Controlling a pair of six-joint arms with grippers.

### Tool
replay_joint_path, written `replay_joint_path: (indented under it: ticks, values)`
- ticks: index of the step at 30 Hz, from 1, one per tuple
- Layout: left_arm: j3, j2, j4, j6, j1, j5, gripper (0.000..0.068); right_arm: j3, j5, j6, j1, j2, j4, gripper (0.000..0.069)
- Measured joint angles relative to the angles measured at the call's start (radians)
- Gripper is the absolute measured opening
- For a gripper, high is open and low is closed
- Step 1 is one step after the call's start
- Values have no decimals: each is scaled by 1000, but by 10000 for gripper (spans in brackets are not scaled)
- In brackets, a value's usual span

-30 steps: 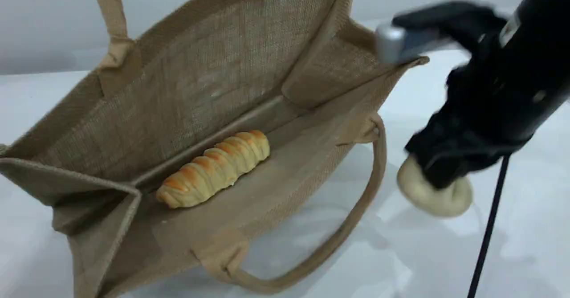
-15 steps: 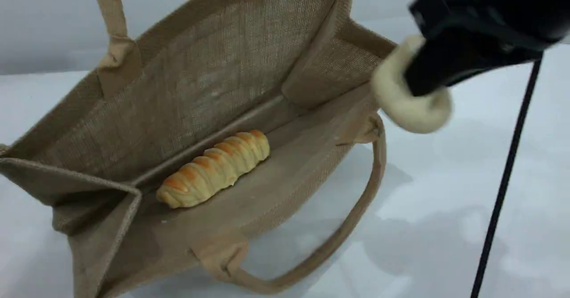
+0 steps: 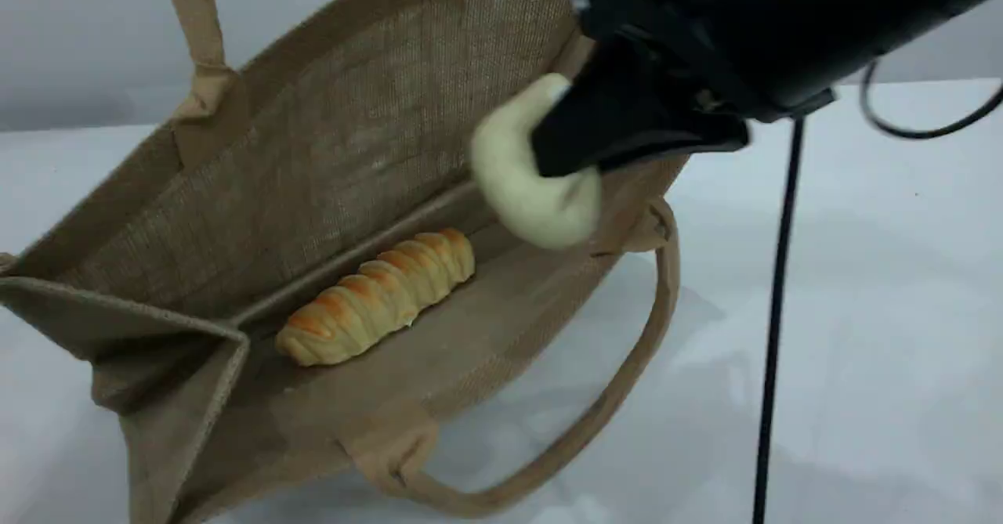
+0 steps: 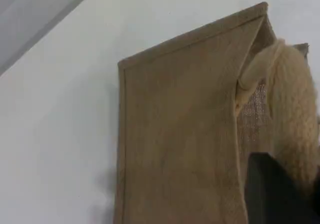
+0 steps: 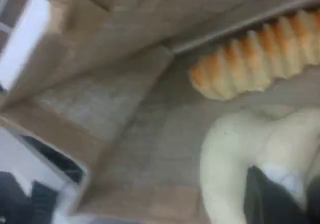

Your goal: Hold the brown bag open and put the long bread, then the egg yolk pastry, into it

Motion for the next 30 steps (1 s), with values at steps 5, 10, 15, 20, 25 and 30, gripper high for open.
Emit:
replay_joint_path:
  ticks: [5, 10, 15, 20, 25, 30]
  values:
    - [0, 0, 0, 0, 0, 0, 80, 0, 45, -197, 0, 40, 226, 36]
    - [0, 0, -2, 0, 0, 0, 80, -28, 66, -286, 0, 71, 340, 36]
    - [0, 0, -3, -1, 0, 0, 80, -76, 71, -289, 0, 139, 336, 36]
    - [0, 0, -34, -1, 0, 0, 80, -128, 80, -310, 24, 237, 335, 39]
    - [0, 0, -47, -1, 0, 0, 80, -200, 88, -333, 58, 320, 336, 69]
    - [0, 0, -47, -1, 0, -1, 80, -229, 59, -367, 62, 341, 332, 193]
